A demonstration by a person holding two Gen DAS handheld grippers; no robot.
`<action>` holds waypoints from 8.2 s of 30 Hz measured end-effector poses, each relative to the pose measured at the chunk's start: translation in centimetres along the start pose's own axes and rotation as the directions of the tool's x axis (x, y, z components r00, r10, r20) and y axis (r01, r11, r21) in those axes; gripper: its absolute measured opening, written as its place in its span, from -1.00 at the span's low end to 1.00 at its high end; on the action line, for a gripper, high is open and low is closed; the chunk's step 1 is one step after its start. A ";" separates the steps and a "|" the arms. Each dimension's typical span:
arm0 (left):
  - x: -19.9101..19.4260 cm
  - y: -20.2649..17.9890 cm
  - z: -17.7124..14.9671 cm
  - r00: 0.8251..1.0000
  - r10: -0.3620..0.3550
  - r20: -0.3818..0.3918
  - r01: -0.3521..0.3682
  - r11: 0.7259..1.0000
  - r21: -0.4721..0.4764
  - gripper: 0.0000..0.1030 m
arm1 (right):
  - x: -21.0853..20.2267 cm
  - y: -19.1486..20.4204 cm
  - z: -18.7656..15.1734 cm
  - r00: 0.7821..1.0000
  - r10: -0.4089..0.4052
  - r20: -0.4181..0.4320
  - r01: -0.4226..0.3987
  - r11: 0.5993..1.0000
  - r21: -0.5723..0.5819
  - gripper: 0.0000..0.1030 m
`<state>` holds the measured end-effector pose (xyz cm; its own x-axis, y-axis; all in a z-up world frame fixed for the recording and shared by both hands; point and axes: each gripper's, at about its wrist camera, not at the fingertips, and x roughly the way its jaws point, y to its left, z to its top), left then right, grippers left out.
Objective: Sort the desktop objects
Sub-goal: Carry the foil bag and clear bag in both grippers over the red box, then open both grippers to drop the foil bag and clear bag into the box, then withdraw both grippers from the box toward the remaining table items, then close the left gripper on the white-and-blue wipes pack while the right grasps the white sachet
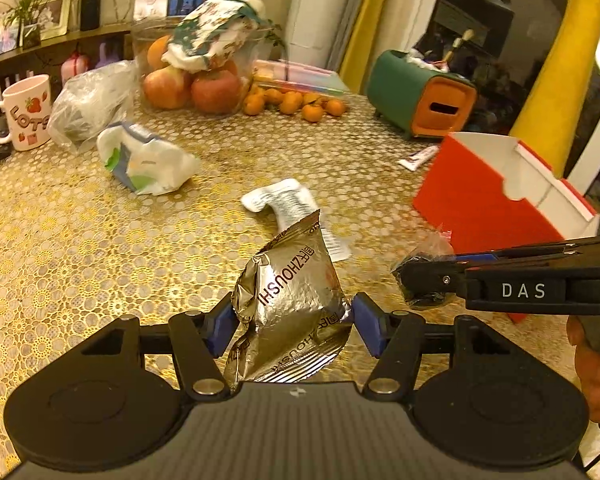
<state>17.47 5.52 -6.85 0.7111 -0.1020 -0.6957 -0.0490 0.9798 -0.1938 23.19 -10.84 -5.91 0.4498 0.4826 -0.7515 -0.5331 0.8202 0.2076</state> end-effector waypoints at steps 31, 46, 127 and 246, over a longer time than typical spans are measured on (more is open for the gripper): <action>-6.6 -13.0 0.7 0.971 -0.240 0.011 0.234 0.954 0.190 0.18 | -15.4 -4.5 -3.9 0.985 -0.083 0.150 0.078 0.996 0.041 -0.38; -5.7 -20.3 2.9 0.947 -0.321 -0.011 0.308 0.898 0.314 0.18 | -20.4 -10.2 -4.6 0.963 -0.187 0.192 0.170 0.980 0.102 -0.38; 16.9 -28.7 8.9 0.936 -0.056 -0.348 0.200 0.897 0.395 0.24 | -3.0 -24.9 6.2 0.941 -0.327 -0.081 0.337 0.924 0.183 0.28; 12.1 13.2 14.8 0.955 0.250 -0.159 -0.277 0.944 -0.181 0.99 | 9.4 3.1 3.8 0.995 -0.082 0.056 0.090 0.983 -0.163 0.81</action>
<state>35.80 19.77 -7.54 0.5556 0.1202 -0.8227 -0.3705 0.9216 -0.1156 28.50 -2.58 -9.93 0.5314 0.4306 -0.7295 -0.6000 0.7993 0.0347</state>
